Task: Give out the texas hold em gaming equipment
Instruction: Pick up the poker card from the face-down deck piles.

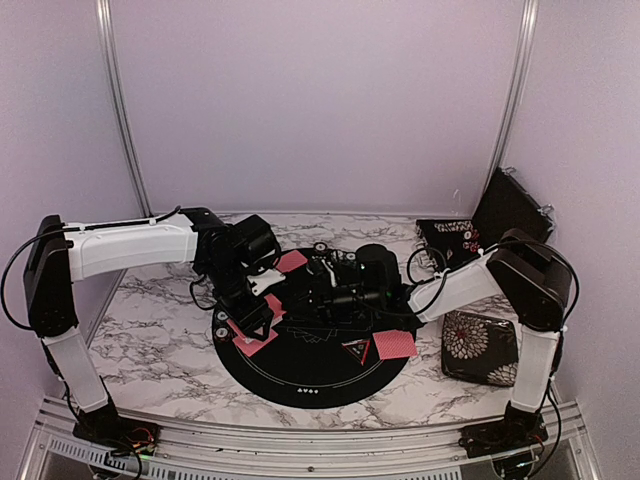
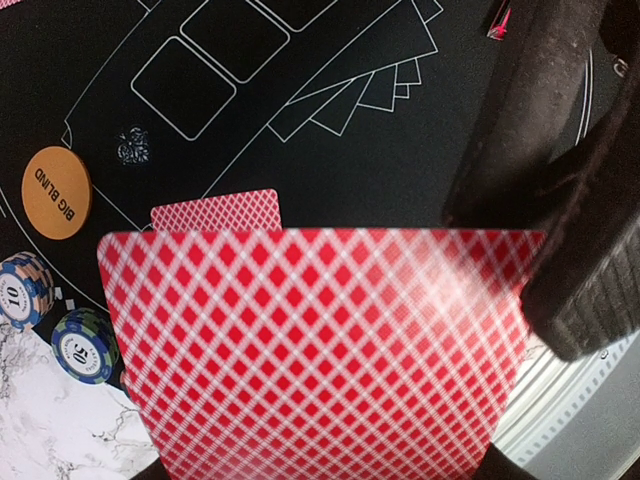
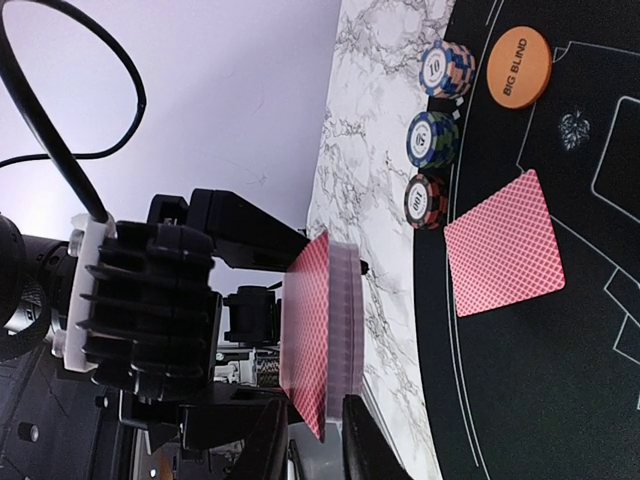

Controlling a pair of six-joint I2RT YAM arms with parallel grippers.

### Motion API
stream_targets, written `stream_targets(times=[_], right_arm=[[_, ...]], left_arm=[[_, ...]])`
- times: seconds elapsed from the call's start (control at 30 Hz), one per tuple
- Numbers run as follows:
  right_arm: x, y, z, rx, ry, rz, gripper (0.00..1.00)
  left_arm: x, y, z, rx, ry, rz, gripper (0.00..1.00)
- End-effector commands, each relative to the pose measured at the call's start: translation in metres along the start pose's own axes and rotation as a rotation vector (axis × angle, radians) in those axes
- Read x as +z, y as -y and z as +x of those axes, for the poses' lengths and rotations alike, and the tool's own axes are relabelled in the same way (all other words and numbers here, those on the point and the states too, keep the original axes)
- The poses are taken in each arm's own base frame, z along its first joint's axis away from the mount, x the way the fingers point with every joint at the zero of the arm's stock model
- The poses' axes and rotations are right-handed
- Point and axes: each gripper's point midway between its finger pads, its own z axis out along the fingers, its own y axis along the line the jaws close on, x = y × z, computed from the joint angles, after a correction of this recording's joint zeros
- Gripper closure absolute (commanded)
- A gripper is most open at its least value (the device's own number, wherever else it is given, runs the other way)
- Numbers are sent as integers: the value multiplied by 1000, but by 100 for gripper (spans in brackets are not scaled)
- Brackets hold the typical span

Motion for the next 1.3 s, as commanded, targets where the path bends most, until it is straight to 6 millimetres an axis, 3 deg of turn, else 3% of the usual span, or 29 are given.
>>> stream_targets(times=[0.0, 0.5, 0.97, 1.27], right_arm=[[7, -14, -3, -31, -6, -39, 83], [3, -14, -7, -18, 5, -41, 100], [-18, -21, -18, -7, 57, -60, 100], [-35, -17, -24, -4, 82, -51, 100]], left_arm=[[-13, 4, -1, 14, 39, 14, 45], [-13, 4, 0, 15, 42, 15, 45], [-13, 5, 1, 13, 41, 16, 45], [-16, 3, 2, 10, 48, 7, 45]])
